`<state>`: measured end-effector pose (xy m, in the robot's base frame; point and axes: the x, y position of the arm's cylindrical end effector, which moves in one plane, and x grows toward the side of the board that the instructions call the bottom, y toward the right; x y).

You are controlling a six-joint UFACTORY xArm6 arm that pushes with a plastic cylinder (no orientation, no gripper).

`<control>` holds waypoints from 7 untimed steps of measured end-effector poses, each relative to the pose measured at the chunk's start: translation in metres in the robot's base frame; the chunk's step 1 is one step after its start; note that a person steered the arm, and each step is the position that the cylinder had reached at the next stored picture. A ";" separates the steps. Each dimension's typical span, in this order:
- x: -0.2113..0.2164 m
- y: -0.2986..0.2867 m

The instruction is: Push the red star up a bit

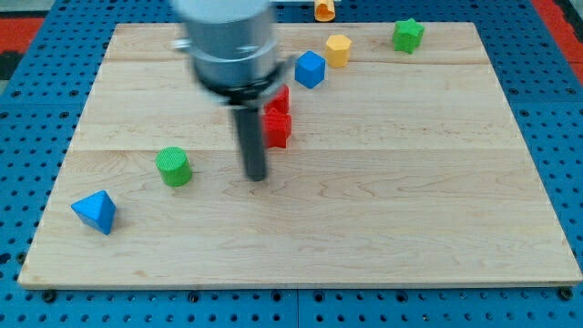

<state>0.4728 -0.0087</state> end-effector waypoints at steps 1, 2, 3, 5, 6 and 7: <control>-0.025 0.001; -0.063 0.010; -0.096 0.040; -0.093 0.005; -0.083 -0.008; -0.063 0.043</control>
<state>0.4102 0.0342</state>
